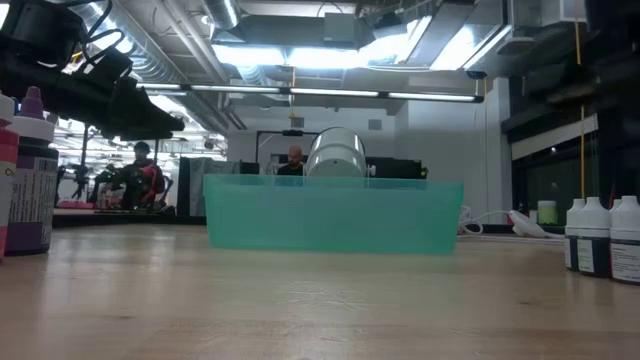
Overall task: Pick & Place food coloring
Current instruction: Put the bottom small black food coloring bottle into the green bin
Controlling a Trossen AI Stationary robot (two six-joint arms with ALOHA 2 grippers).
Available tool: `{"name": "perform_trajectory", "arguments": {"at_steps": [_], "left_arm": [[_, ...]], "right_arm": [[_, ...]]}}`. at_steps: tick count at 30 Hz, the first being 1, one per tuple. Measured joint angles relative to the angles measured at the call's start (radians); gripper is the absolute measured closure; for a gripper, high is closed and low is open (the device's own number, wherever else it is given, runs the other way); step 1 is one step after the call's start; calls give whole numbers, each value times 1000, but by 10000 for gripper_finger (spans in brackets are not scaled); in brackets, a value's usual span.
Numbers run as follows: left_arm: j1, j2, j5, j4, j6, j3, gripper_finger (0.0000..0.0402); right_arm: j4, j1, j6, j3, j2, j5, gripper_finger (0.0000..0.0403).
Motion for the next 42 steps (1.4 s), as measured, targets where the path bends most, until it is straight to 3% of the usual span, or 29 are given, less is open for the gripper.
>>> {"name": "perform_trajectory", "arguments": {"at_steps": [11, 22, 29, 36, 42], "left_arm": [[0, 0, 0, 0, 0, 0, 41], [0, 0, 0, 0, 0, 0, 41], [0, 0, 0, 0, 0, 0, 41], [0, 0, 0, 0, 0, 0, 41], [0, 0, 0, 0, 0, 0, 41]], "right_arm": [[-201, -33, -25, 192, -2, 6, 347], [-364, -197, -29, 383, -2, 12, 347], [-387, -332, -29, 422, -2, 98, 347], [-367, -492, -37, 422, 10, 120, 347], [-308, -608, 68, 419, 53, 122, 347]]}}
